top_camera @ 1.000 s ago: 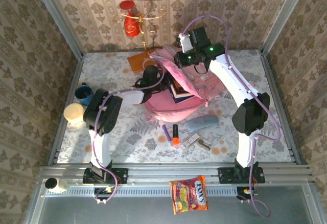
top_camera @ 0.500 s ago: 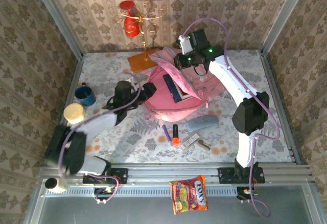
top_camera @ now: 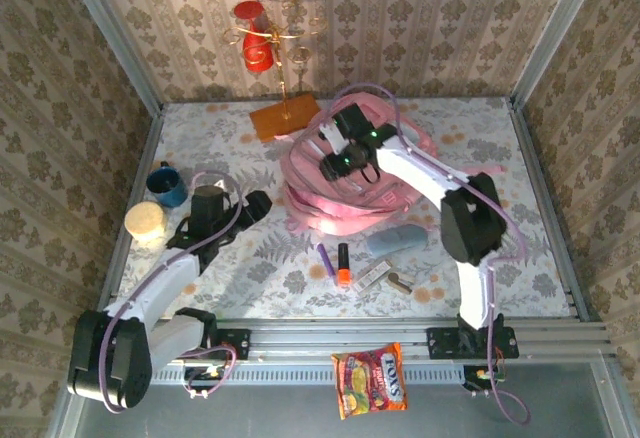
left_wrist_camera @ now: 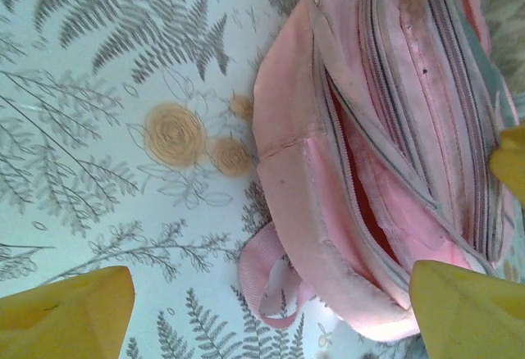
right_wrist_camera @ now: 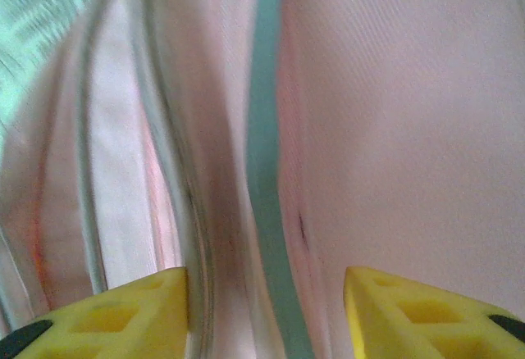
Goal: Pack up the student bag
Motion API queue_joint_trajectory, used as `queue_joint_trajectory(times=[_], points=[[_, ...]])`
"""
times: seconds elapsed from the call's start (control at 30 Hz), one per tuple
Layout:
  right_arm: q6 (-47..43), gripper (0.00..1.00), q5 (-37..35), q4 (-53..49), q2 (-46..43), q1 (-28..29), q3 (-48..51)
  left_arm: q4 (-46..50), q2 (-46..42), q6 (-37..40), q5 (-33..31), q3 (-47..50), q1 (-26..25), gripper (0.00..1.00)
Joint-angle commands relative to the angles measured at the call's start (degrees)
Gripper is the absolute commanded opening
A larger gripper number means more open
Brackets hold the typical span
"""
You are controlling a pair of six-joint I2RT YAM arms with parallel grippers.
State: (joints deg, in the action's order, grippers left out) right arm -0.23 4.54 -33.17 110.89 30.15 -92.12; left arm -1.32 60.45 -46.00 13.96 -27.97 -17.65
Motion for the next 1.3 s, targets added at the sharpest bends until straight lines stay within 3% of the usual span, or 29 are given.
queue_joint_trajectory(times=[0.0,0.1,0.2,0.3,0.4,0.57,0.77,0.97,1.07,1.27], points=[[5.01,0.57,-7.47,6.42,-16.84,-2.99,14.31,-1.79,2.16,1.08,1.91,-1.48,-3.92,0.88],[10.53,0.60,-7.45,10.48,-25.25,-7.10,27.65,-4.83,5.80,0.12,1.15,-2.08,-7.90,0.91],[14.17,0.62,-6.16,12.91,-26.83,-9.11,33.62,-5.21,10.54,1.68,1.34,-5.11,-8.10,0.92],[18.00,0.63,-8.04,15.94,-26.44,-11.59,35.91,-6.66,14.46,3.14,1.44,-8.15,-7.06,0.93],[22.14,0.65,-6.12,19.26,-24.96,-18.25,36.96,-8.45,20.07,4.48,3.56,-12.53,-5.59,0.94],[29.85,0.75,5.72,25.48,-15.58,-25.79,34.12,-12.35,34.02,2.19,10.47,-20.52,-5.62,0.93],[32.41,0.74,12.62,28.23,-4.56,-24.25,26.25,-19.35,40.13,-1.44,13.57,-22.25,-11.44,0.73],[33.27,0.71,15.52,30.07,-0.54,-22.08,18.96,-21.23,41.21,-2.78,15.87,-24.92,-13.18,0.30],[32.78,0.71,16.20,28.35,2.09,-21.48,13.56,-23.54,40.08,-4.54,18.42,-26.41,-14.24,0.14],[31.02,0.71,10.55,20.90,4.71,-22.21,5.07,-24.74,40.85,-7.00,20.41,-33.09,-21.59,0.00]])
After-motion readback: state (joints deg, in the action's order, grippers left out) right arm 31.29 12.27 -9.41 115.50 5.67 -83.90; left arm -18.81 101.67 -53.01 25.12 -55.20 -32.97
